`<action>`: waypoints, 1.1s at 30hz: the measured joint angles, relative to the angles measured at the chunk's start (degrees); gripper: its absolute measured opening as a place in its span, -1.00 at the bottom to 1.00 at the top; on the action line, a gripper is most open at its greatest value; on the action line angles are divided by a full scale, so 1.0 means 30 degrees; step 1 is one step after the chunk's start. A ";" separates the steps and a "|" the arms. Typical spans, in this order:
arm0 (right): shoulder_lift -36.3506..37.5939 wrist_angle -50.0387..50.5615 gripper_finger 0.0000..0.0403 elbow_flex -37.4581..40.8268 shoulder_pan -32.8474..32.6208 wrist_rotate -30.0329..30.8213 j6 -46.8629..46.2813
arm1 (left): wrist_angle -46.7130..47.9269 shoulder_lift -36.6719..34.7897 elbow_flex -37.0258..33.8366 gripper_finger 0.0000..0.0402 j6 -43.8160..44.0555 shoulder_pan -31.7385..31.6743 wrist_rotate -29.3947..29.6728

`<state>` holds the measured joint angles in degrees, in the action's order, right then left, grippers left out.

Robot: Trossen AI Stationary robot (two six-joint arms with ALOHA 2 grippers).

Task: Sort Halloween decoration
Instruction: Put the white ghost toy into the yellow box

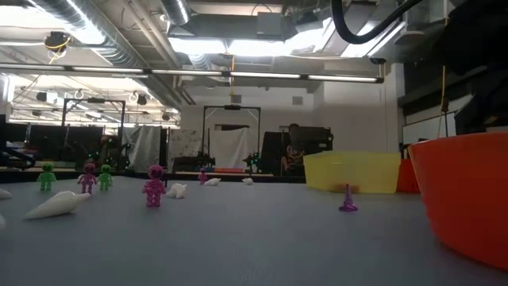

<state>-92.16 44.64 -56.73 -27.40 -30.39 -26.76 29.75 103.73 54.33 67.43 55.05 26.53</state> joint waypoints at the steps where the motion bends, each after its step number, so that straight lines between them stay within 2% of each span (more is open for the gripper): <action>1: 0.0000 0.0001 0.09 0.0000 0.0007 0.0000 0.0000 | -0.0017 0.0004 0.0000 -0.38 -0.0004 0.0000 -0.0007; 15: 0.0000 -0.0004 0.09 0.0000 0.0004 0.0000 0.0000 | -0.0164 0.0018 -0.0022 -0.61 -0.0011 0.0000 -0.0018; 33: 0.0000 -0.0142 0.09 0.0000 0.0001 0.0000 0.0000 | -0.0753 0.0047 -0.0051 -0.63 -0.0026 -0.0001 0.0782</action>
<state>-92.16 44.21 -56.73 -27.39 -30.39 -26.76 27.49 103.88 54.17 67.35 55.04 28.88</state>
